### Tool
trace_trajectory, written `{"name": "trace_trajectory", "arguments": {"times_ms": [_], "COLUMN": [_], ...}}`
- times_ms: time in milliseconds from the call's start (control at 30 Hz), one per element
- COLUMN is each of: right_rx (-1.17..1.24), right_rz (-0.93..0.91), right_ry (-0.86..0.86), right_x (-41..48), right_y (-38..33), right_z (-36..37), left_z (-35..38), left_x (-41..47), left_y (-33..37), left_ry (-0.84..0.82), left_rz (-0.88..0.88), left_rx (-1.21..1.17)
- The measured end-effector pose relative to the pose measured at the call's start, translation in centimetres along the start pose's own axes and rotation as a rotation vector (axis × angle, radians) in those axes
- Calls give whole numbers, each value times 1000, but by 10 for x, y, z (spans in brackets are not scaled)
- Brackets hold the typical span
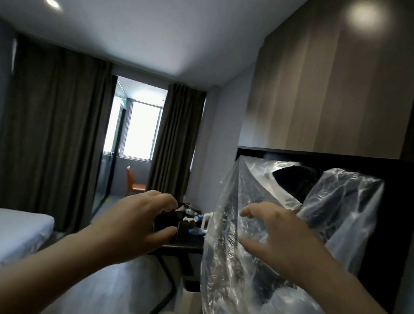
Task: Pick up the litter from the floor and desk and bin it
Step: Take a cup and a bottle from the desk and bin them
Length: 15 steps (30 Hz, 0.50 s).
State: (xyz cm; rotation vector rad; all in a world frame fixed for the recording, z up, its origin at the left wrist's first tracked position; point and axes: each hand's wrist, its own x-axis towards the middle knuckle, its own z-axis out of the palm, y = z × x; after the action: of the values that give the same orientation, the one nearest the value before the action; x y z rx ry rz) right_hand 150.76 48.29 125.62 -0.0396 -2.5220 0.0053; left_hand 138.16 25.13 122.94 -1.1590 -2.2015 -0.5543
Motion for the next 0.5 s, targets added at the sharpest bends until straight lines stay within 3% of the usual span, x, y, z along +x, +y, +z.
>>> {"name": "trace_trajectory", "arguments": {"times_ms": [267, 500], "right_rx": [49, 34], "right_rz": [-42, -56], "right_ry": [-61, -93], "right_x": [61, 155], "right_y": [34, 37], "right_z": [72, 159], "left_z": [66, 110], "left_x": [26, 73], "left_y": [-56, -160], "left_ry": [-49, -36], "left_rz": [-65, -98], "left_rx": [-11, -14]}}
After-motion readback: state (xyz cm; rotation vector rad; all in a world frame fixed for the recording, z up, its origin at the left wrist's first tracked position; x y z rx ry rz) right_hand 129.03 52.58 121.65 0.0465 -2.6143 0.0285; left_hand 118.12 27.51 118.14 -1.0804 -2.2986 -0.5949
